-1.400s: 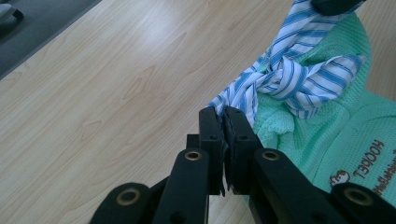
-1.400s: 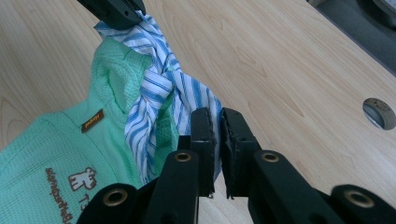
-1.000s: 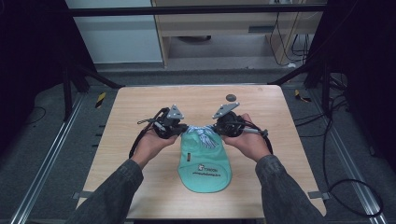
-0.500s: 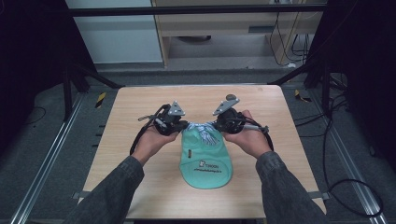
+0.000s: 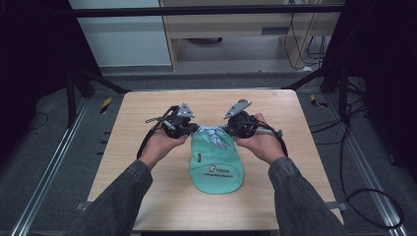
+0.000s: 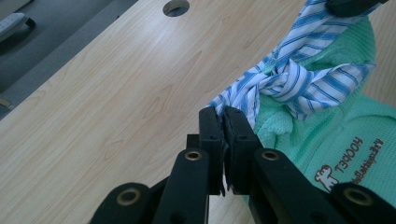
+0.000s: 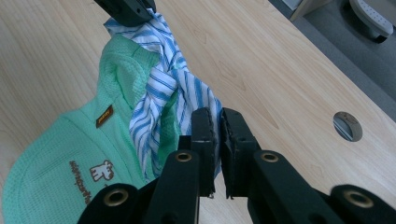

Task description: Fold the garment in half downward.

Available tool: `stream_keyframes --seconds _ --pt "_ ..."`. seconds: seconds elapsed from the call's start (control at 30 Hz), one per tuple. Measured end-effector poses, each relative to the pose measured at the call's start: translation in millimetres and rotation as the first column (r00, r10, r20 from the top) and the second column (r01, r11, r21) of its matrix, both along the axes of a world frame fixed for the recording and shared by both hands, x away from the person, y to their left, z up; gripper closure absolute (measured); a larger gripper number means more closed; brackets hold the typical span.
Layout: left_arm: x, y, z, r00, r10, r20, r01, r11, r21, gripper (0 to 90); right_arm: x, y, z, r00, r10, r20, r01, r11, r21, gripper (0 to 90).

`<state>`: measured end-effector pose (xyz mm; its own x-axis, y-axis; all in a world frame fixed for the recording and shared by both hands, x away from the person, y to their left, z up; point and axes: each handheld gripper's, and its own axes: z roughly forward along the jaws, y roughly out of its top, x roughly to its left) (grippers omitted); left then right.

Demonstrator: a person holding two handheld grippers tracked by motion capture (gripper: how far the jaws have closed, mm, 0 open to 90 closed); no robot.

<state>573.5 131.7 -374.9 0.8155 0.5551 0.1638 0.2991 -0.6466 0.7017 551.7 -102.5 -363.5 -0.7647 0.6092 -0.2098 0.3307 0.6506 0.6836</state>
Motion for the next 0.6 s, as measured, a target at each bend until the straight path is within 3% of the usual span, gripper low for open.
stream_keyframes --seconds 0.6 --pt "8.0 -8.4 12.7 0.9997 -0.012 0.020 0.012 0.9998 0.017 87.1 5.2 -6.3 3.0 0.9996 -0.026 0.010 0.026 0.9997 0.002 84.2"
